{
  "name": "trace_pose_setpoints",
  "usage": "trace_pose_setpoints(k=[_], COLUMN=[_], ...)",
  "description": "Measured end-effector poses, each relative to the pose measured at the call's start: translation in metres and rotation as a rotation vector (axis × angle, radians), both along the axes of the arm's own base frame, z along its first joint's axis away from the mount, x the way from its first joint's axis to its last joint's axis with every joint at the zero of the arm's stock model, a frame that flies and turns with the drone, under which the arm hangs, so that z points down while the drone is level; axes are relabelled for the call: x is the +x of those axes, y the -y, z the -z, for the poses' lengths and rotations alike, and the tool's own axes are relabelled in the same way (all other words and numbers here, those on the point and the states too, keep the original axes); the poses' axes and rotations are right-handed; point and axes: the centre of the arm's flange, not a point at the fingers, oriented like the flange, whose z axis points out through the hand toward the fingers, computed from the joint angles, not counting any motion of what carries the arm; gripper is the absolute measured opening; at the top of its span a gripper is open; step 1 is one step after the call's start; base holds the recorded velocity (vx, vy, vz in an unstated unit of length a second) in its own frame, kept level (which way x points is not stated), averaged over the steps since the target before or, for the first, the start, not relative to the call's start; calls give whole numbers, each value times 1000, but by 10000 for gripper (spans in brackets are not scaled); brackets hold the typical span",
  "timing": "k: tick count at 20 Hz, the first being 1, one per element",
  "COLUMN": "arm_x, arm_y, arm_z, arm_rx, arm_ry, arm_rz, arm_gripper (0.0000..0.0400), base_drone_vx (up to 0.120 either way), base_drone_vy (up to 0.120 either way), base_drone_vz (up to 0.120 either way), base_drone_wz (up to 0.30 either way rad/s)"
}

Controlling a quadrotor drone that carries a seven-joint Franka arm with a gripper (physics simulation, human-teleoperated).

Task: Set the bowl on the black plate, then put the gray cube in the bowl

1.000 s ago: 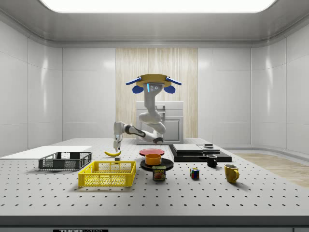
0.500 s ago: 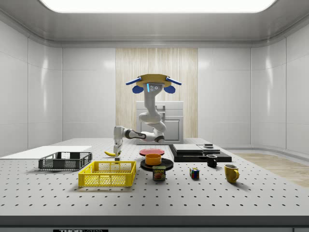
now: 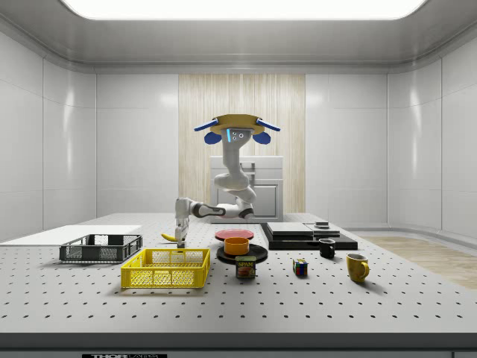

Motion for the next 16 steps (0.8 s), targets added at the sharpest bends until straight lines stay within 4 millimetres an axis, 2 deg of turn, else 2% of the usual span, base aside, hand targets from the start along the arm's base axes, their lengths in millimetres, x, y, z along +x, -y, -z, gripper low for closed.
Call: trace_pose_setpoints(k=[13,16], arm_x=[2,2], arm_y=[0,0], arm_z=[-11,-12], arm_rx=[0,0], arm_ry=[0,0], arm_rz=[0,0], arm_gripper=[400,327], base_drone_vx=[0,0], base_drone_vy=[0,0], base_drone_vz=[0,0], base_drone_wz=[0,0])
